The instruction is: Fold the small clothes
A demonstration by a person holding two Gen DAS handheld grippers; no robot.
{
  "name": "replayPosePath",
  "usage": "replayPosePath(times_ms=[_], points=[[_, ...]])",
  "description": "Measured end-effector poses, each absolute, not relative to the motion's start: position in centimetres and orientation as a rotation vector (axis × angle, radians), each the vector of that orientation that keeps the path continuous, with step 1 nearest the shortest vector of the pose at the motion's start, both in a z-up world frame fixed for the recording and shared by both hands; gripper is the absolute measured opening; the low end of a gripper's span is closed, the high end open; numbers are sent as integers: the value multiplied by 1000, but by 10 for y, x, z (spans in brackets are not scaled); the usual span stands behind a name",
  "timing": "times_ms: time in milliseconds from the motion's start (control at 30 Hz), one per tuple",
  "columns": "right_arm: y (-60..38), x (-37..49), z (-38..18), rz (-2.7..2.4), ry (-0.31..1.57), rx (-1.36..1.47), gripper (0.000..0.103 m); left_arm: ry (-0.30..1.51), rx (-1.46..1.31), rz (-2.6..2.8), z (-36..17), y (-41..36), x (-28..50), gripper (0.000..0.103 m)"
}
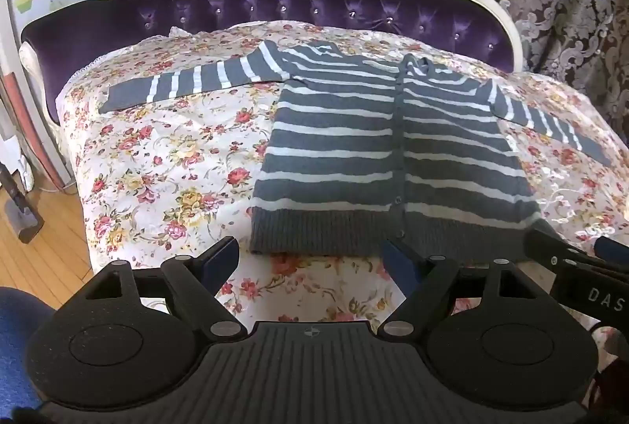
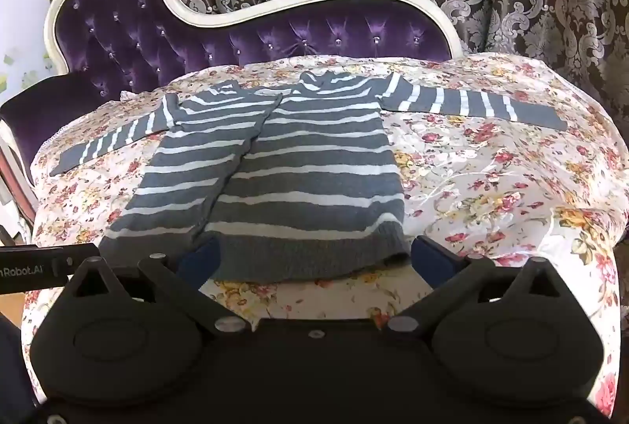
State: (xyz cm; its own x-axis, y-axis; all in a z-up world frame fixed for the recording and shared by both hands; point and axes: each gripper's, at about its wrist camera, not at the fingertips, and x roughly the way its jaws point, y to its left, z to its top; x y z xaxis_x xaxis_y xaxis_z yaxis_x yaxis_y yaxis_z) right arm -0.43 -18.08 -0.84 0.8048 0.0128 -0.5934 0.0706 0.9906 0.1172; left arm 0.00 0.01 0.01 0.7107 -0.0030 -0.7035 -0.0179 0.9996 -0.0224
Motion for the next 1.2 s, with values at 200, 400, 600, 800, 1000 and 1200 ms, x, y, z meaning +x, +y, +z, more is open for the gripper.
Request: replayPosePath(times_ms=[200, 400, 600, 800, 1000, 1200], points=[[-179, -3, -10, -19, 636, 126, 102, 779, -32, 4, 1, 0, 0, 79], [-177, -1, -12, -29, 658, 132, 102, 783, -27, -2, -1, -6, 2, 80], [-180, 1, -13, -44, 666, 140, 102, 774, -18, 3, 2, 1, 0, 79], [-180, 2, -13, -51, 668, 135, 102, 771, -21, 13, 3, 4, 0, 79], [-182, 3, -16, -50, 683, 146, 102, 774, -14, 7, 1, 2, 0, 79], [-184, 4, -16, -61, 685, 158, 102, 777, -11, 5, 1, 1, 1, 79]])
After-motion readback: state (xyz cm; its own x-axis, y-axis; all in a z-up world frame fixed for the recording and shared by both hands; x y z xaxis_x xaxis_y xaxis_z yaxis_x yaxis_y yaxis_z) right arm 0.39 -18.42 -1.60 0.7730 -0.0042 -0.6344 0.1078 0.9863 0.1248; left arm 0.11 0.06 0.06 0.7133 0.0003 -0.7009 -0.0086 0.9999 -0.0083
